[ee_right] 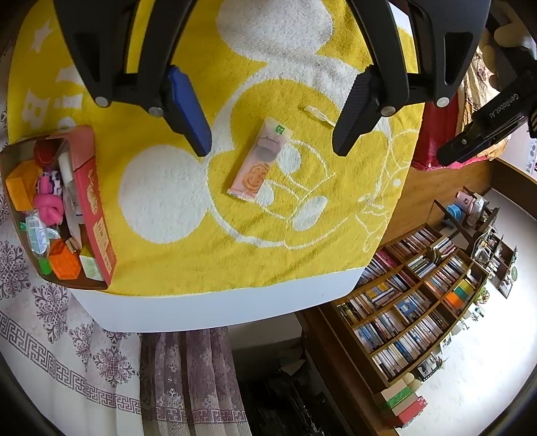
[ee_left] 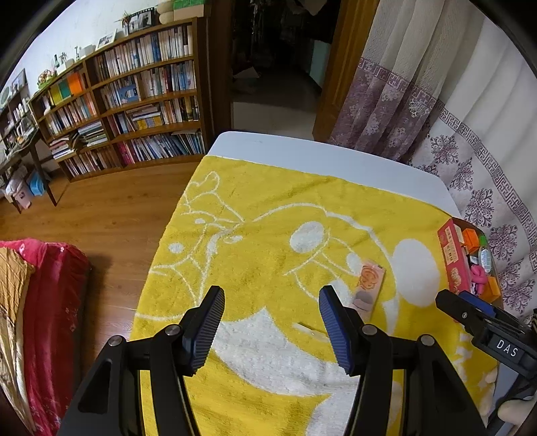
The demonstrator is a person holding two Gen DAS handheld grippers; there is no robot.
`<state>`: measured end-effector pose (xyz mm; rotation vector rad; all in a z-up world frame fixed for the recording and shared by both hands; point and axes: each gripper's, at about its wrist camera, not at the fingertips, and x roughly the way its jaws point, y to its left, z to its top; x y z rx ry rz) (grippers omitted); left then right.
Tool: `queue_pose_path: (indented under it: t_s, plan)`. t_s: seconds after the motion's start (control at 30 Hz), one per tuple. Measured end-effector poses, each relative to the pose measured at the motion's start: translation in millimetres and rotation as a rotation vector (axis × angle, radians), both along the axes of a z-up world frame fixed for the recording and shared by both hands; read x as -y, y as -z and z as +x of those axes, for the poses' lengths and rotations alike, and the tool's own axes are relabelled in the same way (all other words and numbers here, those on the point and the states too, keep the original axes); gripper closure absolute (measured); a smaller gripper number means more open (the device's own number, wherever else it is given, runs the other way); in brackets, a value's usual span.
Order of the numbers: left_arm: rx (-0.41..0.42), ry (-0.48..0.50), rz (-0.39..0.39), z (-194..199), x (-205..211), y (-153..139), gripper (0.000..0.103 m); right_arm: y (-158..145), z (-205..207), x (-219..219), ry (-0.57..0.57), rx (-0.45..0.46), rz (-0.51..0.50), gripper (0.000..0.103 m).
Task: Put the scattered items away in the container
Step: 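Move both grippers back toward the peach cream tube on the towel, then grasp the peach cream tube with the right gripper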
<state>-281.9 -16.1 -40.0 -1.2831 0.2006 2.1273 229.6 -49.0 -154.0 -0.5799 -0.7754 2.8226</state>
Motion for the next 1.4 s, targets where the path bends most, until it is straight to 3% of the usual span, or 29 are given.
queue_pose_path:
  t_s: [0.33,0.97,1.2,1.4]
  plan:
    - [-0.006,0.01,-0.011,-7.6,-3.7,2.7,0.043,-1.1,-12.1,2.2,0.005,0.007,-0.004,0.025]
    - [0.107,0.013,-0.068,-30.9,-8.5,46.4,0.043,19.7,-84.6,-23.1,0.133,0.12,-0.002,0.025]
    - [0.141,-0.006,-0.097,-40.2,-1.2,64.4,0.043,35.5,-128.7,-21.8,0.176,0.178,0.036,0.041]
    - [0.163,-0.021,-0.113,-47.2,2.2,74.1,0.043,39.1,-151.8,-27.1,0.222,0.184,0.043,0.041]
